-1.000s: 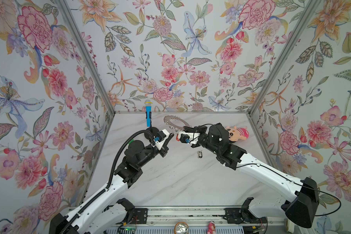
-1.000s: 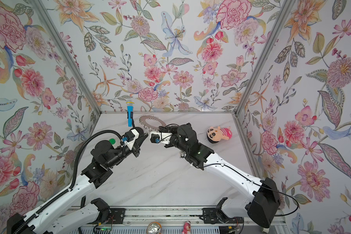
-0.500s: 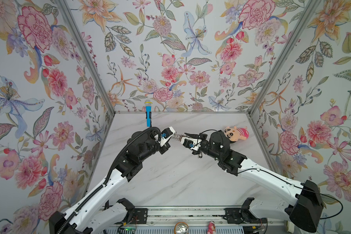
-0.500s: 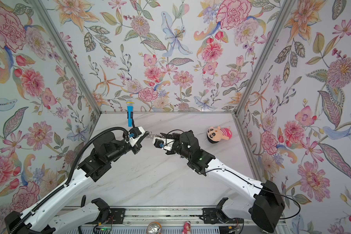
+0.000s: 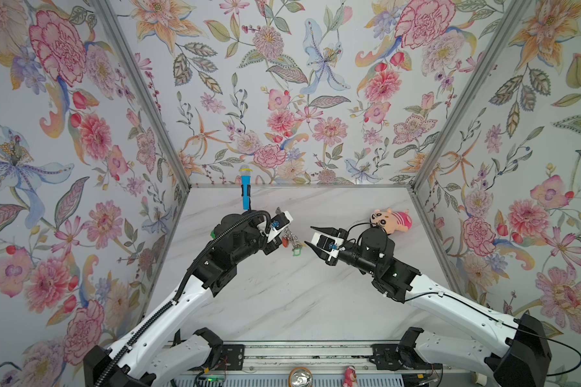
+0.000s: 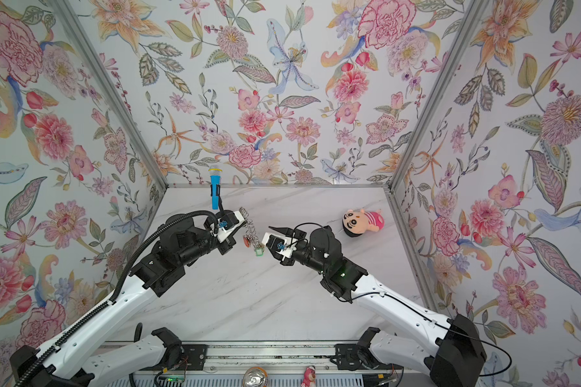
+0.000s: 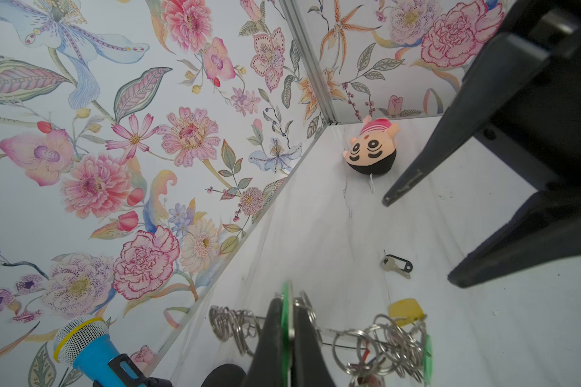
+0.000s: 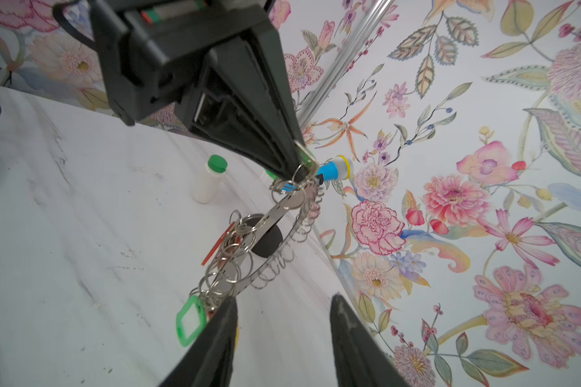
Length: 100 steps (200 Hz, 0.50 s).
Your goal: Remove the keys from the keyring
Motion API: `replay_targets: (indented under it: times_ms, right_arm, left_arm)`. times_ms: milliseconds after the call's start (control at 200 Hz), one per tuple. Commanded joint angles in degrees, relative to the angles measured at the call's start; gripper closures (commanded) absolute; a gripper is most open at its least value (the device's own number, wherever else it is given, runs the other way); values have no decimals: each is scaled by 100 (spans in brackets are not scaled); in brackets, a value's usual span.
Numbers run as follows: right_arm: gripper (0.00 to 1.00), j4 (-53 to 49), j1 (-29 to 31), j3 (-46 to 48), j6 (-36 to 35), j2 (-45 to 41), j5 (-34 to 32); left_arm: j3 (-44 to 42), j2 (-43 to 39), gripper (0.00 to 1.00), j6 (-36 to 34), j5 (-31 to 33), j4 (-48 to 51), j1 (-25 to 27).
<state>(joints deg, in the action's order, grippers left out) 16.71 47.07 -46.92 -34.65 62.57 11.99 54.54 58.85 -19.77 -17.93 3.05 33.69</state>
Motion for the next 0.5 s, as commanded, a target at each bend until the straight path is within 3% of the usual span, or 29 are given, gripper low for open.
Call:
replay_targets:
  times_ms: [0, 495]
  right_arm:
    - [52, 404, -125, 76, 364, -251, 296]
    - [66, 601, -461, -350, 946, 377, 1384]
  left_arm:
    - [257, -41, 100, -174, -217, -81, -48]
    - [215, -146, 100, -422, -636, -120, -63]
